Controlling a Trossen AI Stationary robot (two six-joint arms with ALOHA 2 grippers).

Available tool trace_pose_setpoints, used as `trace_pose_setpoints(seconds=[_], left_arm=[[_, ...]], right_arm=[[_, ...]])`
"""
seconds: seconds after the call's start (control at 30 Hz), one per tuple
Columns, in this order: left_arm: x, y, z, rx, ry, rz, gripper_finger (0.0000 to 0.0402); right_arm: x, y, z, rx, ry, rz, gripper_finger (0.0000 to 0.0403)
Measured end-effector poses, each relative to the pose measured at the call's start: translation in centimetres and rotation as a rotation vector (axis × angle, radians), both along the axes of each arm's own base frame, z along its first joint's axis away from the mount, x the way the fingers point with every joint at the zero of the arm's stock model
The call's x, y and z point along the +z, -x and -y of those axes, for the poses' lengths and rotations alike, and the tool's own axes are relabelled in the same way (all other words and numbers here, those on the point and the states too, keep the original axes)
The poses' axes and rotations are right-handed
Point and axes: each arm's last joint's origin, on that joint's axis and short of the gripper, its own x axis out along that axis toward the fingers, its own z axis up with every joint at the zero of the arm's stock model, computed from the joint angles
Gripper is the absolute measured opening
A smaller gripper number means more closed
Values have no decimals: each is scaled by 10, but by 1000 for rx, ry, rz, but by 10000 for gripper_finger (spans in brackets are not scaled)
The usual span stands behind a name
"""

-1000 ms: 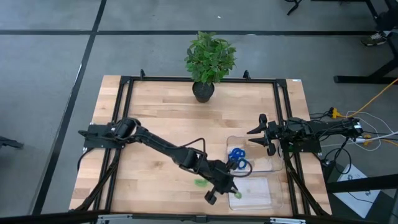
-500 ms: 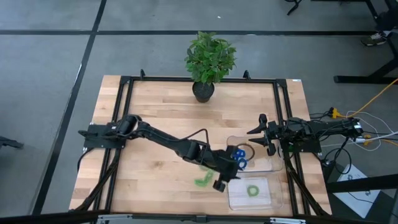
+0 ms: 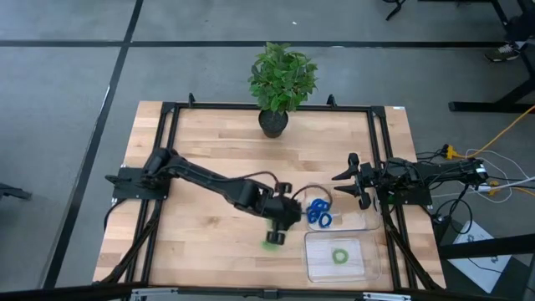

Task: Sort spring keychains
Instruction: Put the green spring keychain in the bottom transparent bin

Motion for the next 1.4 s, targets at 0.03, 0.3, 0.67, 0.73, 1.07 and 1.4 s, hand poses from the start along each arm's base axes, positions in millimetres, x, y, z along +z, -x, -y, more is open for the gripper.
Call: trace_pose_setpoints(seconds=[0.03,0.3,0.67,0.73,1.07,1.4], left_arm=[[-3,4,2,3,-8,-43,141],[-29,17,6,-113,-152,-255,139],[-78,21,-10,-191,-222,-304,137],[-88,21,-12,-197,-223,-286,136],[-119,24,-13,-243,-234,-210,132],[-142,28,-16,-236,-223,-116,126]], right_arm=[[0,0,0,0,0,-1,154],[0,0,0,0,0,0,154],[0,0,0,0,0,0,154],[0,0,0,0,0,0,154],[0,0,0,0,0,0,154],[0,0,0,0,0,0,154]])
